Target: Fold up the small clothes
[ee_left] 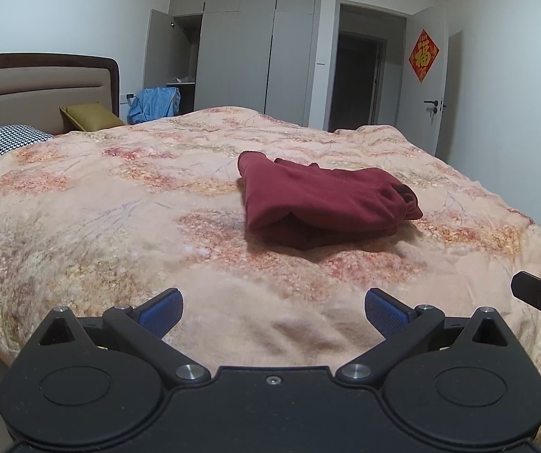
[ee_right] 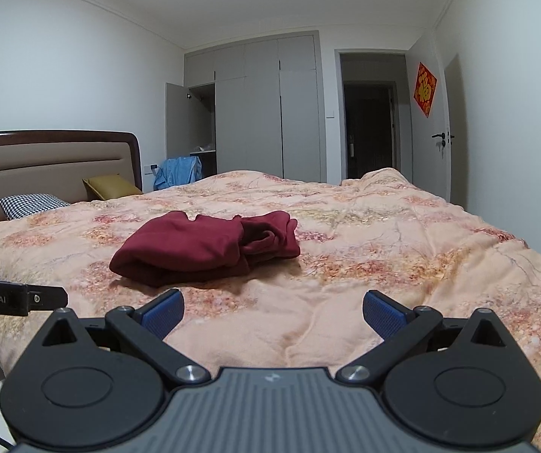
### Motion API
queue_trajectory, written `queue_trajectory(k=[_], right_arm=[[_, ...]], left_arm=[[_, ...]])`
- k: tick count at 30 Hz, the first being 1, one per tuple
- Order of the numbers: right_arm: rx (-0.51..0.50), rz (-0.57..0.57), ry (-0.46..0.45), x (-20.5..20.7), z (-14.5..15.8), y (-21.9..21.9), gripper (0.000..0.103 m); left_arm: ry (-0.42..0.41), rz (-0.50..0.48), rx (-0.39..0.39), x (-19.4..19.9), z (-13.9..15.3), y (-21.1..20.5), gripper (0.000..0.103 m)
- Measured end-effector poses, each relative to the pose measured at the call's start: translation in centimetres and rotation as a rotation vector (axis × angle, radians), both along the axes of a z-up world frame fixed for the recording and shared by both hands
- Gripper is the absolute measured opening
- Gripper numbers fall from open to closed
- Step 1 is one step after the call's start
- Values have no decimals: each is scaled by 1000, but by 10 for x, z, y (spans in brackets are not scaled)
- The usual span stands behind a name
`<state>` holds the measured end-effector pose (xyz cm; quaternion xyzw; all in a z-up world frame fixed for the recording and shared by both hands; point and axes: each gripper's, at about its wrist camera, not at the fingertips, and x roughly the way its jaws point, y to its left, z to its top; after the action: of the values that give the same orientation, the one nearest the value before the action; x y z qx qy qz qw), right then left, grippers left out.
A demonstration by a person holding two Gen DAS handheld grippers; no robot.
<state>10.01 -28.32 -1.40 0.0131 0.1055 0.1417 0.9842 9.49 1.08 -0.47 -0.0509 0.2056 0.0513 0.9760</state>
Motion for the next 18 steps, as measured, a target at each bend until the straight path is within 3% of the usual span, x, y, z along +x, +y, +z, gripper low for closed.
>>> queue_trajectory(k=[18], right_arm=[[-2,3,11,1,-2,0,103]], left_arm=[[1,-2,2,-1,0,-1,102]])
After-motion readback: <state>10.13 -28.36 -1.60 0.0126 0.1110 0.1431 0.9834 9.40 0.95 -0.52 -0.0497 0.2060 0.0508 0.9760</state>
